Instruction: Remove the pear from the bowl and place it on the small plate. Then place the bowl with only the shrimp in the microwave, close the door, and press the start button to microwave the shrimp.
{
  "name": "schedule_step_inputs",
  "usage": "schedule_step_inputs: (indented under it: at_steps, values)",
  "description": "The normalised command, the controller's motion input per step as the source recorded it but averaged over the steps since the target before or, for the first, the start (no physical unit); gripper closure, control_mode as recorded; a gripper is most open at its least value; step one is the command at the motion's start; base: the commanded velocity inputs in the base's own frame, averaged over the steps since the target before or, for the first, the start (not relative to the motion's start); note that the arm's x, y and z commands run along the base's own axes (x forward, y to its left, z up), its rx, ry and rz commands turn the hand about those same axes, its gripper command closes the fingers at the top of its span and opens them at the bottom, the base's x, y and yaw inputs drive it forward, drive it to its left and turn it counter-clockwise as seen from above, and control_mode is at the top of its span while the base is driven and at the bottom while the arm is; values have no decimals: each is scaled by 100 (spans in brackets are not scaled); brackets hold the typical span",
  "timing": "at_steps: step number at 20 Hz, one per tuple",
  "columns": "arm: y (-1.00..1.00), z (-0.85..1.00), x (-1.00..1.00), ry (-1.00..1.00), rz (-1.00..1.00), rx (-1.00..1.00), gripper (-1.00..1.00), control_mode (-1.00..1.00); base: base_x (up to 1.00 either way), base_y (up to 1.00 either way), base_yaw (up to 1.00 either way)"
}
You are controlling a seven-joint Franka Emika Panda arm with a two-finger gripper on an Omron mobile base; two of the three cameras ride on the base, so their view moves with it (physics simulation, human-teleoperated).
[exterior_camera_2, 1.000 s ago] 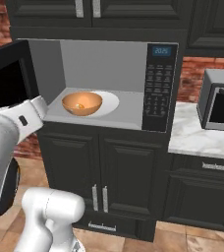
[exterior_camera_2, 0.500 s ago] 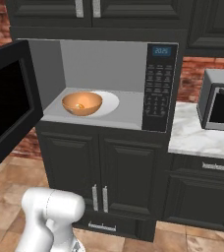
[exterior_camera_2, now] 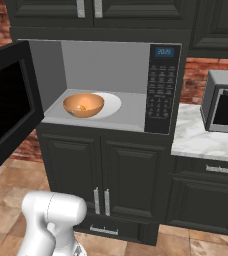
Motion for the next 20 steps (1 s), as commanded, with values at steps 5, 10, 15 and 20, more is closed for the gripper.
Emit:
schedule_step_inputs:
  at_steps: [5, 10, 15, 20]
  values:
    - [100, -70, 40, 7, 0, -23, -100, -100, 0, 0, 0]
    - [91, -66, 89, 9, -1, -13, -100, -100, 0, 0, 0]
    - [51, -63, 100, 6, -8, -6, -100, -100, 0, 0, 0]
    - [-13, -29, 100, 3, -16, 0, -100, -100, 0, 0, 0]
